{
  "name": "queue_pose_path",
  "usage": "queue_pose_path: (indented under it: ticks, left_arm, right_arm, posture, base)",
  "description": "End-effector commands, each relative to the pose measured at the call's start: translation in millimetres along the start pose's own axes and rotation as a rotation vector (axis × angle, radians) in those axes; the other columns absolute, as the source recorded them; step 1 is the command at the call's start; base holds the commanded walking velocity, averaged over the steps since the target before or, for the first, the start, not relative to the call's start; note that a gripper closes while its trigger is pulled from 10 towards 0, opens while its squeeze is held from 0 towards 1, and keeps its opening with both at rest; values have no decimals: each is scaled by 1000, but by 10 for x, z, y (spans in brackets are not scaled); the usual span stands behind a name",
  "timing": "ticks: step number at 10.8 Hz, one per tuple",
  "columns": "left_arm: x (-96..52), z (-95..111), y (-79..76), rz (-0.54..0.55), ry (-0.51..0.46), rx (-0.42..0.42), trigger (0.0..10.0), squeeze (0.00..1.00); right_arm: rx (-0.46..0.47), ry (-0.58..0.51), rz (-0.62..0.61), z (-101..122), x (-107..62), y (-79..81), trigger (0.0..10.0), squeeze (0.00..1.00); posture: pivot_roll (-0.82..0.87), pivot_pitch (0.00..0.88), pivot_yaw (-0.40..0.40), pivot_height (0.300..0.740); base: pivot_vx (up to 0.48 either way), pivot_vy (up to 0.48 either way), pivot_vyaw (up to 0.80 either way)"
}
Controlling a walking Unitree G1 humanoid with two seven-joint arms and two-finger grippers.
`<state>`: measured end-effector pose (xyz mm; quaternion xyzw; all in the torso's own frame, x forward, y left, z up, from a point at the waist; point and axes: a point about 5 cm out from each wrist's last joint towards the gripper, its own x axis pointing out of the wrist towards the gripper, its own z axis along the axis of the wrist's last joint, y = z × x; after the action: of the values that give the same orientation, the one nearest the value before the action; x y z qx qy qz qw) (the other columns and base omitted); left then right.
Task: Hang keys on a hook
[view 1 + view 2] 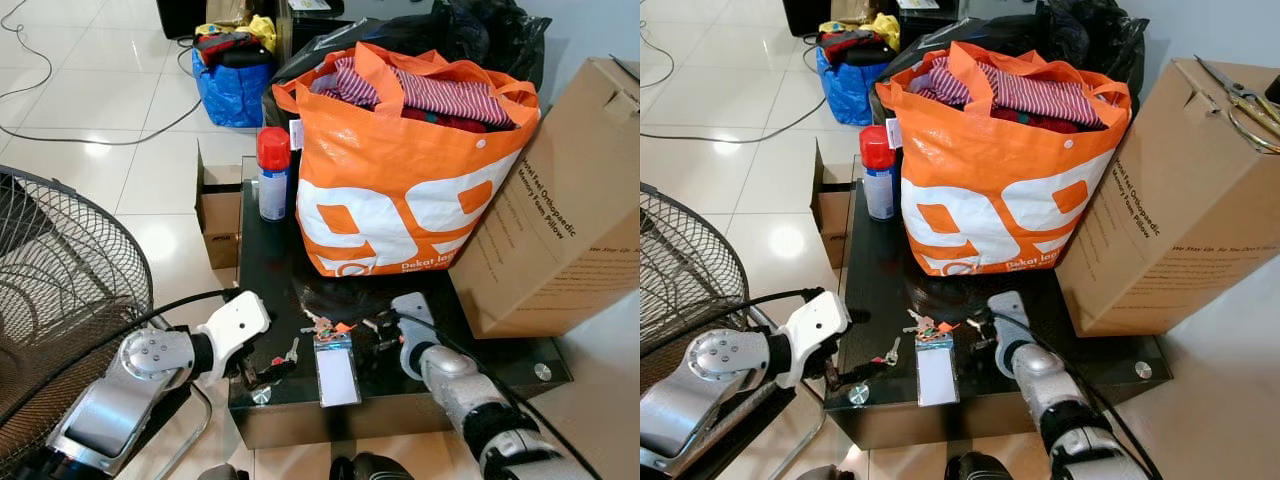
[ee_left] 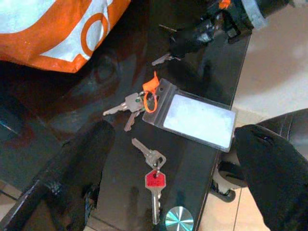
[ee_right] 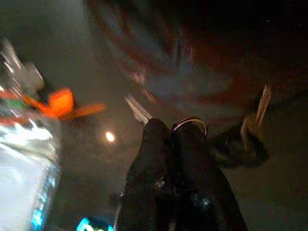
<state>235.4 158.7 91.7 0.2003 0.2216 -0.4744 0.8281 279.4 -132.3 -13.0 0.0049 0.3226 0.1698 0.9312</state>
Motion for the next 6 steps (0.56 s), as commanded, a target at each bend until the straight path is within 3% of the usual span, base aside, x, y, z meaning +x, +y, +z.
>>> queue_pose_path:
  ticks: [1,2,6]
  left_arm:
    - [-9,35,-9,13,-18,0,10000,980]
    - [-10,47,-1,32,-33,-8,10000,976]
    - [-62,250,95,259,-186,-37,10000,965]
  right_arm:
    - [59,-82,40,84,-52,-38,0,0]
    - [84,-141,81,142,-106,-47,0,0]
    - [161,-415,184,325,-682,-149,0,0]
  posture:
    - [-60,78,-118,740]
    - [-61,62,-109,740]
    - [-47,0,-72,740]
  base:
    - [0,0,0]
    - [0,0,0]
    - [0,0,0]
